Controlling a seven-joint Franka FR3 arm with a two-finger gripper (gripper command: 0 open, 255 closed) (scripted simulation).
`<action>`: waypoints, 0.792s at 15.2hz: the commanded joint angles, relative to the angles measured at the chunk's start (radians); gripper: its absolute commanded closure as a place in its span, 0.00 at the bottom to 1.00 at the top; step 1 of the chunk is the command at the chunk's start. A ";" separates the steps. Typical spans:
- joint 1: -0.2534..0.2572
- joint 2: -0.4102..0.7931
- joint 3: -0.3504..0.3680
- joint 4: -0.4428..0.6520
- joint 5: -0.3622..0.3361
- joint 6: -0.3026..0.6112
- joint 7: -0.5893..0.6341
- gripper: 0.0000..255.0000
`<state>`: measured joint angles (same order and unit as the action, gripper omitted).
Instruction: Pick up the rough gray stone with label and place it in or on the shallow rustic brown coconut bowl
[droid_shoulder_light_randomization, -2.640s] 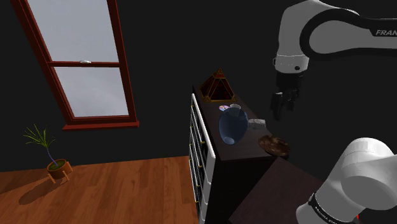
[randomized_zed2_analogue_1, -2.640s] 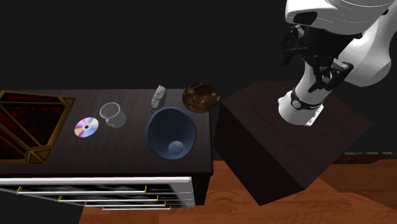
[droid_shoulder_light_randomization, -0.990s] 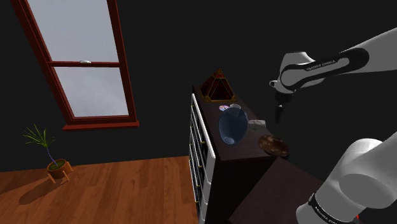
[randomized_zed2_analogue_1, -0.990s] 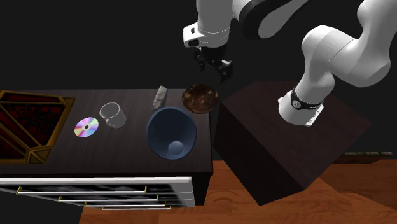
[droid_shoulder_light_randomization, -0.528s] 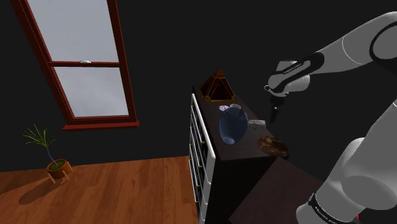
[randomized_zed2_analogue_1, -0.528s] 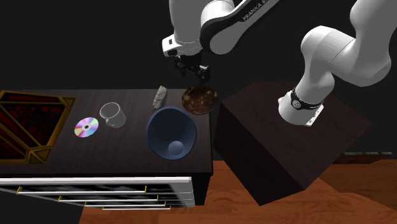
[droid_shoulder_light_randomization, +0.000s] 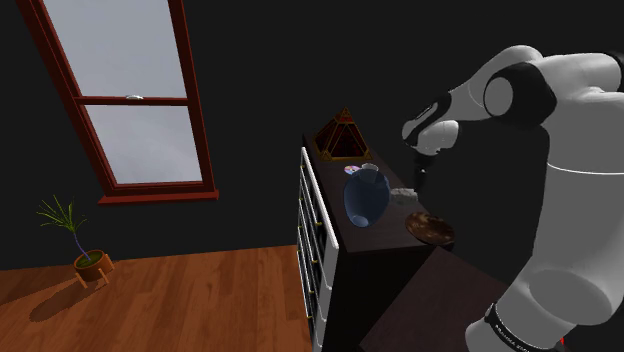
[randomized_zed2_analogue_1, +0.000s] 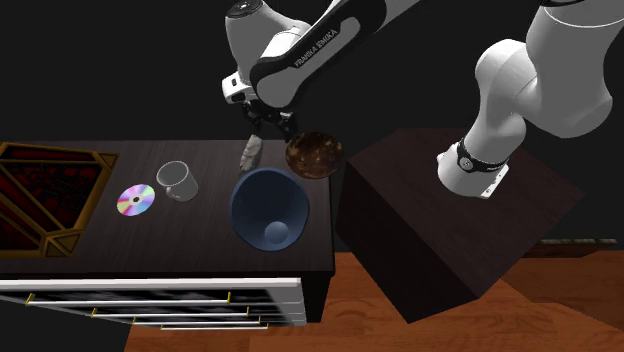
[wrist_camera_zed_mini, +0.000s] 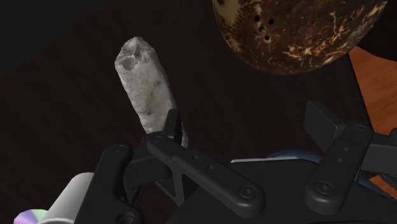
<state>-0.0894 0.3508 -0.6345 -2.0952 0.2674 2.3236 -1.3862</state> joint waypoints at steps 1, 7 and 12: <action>-0.058 0.091 0.039 0.086 0.066 -0.010 -0.084 0.00; -0.203 0.335 0.148 0.371 0.164 -0.067 -0.224 0.00; -0.217 0.376 0.167 0.380 0.184 -0.035 -0.237 0.00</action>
<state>-0.3024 0.7149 -0.4727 -1.7194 0.4455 2.2807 -1.6201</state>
